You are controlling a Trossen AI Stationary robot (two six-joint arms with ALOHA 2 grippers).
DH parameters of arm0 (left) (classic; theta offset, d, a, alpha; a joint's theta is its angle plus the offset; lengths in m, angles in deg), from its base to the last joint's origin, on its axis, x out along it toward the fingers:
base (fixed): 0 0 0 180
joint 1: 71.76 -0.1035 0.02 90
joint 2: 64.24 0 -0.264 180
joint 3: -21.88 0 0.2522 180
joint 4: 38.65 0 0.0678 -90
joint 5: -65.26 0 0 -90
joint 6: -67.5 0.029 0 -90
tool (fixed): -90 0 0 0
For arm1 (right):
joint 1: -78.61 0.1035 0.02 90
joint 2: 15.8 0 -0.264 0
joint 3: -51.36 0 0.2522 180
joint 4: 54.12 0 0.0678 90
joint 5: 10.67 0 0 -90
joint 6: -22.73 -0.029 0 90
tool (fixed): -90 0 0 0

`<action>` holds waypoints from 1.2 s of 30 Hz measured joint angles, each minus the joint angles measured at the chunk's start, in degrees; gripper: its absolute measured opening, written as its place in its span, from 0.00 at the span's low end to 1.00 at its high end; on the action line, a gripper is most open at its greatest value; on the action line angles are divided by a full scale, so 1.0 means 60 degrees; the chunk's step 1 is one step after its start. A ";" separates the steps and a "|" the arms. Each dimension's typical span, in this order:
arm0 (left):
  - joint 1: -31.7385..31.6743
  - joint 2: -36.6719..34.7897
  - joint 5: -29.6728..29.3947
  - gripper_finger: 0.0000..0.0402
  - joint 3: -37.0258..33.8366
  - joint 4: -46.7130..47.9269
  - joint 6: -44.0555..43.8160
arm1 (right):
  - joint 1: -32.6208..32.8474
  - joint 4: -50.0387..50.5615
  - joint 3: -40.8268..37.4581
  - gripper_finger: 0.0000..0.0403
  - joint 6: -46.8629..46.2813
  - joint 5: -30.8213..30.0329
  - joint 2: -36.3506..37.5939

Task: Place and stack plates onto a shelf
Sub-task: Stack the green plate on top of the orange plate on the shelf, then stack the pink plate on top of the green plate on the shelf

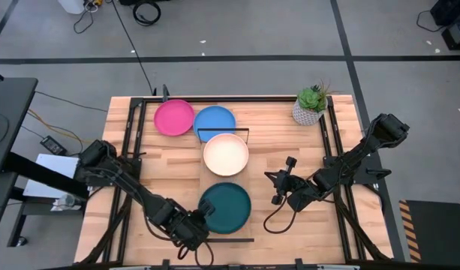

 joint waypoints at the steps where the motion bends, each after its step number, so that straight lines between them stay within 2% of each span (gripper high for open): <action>1: 0.0027 0.0000 0.0102 0.04 0.0000 -0.0015 -0.0076 | 0.0000 0.0000 0.0000 0.03 0.0000 0.0000 0.0000; 6: 0.0032 0.0000 0.0315 0.07 0.0000 -0.0030 -0.1333 | 0.0000 0.0000 0.0000 0.03 -0.0002 0.0000 0.0000; 12: 0.0019 -0.0006 0.0114 0.25 0.0000 0.0139 -0.2565 | 0.0000 0.0000 0.0000 0.03 -0.0004 0.0007 0.0000; 16: 0.0057 -0.0094 0.0004 0.32 0.0004 0.1155 -0.2983 | 0.0000 0.0000 0.0000 0.03 -0.0004 0.0029 0.0000; 19: 0.0176 -0.0207 -0.0251 0.32 0.0000 0.1690 -0.3134 | 0.0003 0.0000 0.0000 0.03 -0.0004 0.0033 0.0000; 25: 0.0095 -0.0682 -0.0862 0.27 -0.0347 0.1610 -0.2801 | 0.0001 -0.0138 0.0000 0.03 0.0079 0.0034 0.0000; 30: -0.0170 -0.1725 -0.0965 0.24 -0.1810 0.1330 -0.3070 | 0.0000 -0.0160 0.0000 0.03 0.0148 0.0203 0.0000; 36: -0.0884 -0.3573 -0.2277 0.21 -0.4044 0.0516 -0.2903 | 0.0000 -0.0211 0.0000 0.03 0.0245 0.0208 0.0000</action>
